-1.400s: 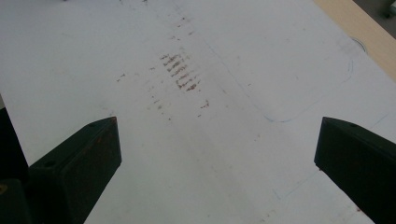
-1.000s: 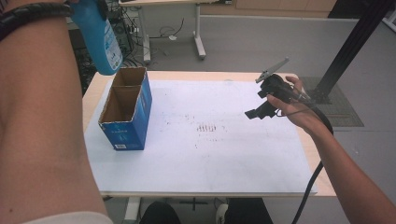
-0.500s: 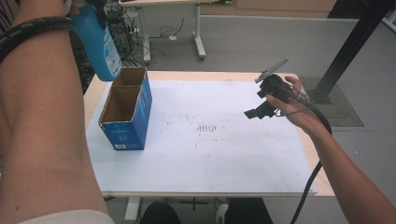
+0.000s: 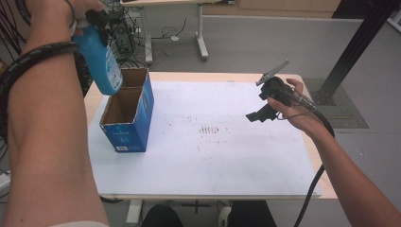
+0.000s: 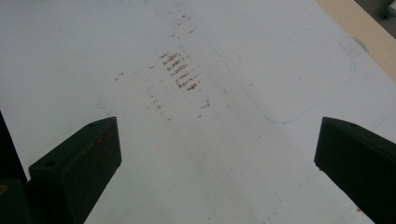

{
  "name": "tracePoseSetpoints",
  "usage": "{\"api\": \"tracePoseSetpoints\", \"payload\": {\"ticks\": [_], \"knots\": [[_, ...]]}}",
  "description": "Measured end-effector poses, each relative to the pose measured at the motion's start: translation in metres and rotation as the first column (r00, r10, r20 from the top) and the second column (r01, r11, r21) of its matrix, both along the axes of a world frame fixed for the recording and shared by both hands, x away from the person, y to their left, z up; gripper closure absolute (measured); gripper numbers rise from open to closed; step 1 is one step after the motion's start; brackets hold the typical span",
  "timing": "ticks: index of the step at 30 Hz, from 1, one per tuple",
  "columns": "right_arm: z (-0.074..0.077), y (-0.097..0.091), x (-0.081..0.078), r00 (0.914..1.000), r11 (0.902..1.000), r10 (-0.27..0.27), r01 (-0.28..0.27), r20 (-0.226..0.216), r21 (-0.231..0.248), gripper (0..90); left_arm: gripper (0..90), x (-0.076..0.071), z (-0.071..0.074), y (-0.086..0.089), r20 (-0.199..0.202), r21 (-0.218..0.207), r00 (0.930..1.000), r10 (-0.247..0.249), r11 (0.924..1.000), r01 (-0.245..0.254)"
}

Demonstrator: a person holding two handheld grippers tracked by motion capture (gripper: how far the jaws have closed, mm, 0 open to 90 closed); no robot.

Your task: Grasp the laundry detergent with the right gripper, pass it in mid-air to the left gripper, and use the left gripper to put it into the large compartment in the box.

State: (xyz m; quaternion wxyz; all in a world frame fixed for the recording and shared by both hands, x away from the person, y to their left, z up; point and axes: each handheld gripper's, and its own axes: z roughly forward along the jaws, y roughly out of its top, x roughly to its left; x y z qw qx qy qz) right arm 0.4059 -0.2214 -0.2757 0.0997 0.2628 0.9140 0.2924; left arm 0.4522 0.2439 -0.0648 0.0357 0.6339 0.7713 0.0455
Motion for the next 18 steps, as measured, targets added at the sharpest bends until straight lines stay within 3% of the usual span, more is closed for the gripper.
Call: {"api": "tracePoseSetpoints", "payload": {"ticks": [7,18], "knots": [[0.001,0.003,-0.001,0.9999,1.0000,0.002,-0.002,0.010,0.005,0.6,35.5,0.000,-0.027,0.004,-0.021,-0.025,0.9997,-0.010,0.9996,0.010],[-0.001,0.009,0.001,0.9999,0.9999,0.008,-0.008,0.010,-0.007,0.7,35.4,0.002,-0.064,0.000,-0.049,-0.019,0.9978,-0.046,0.9988,0.045]]}}
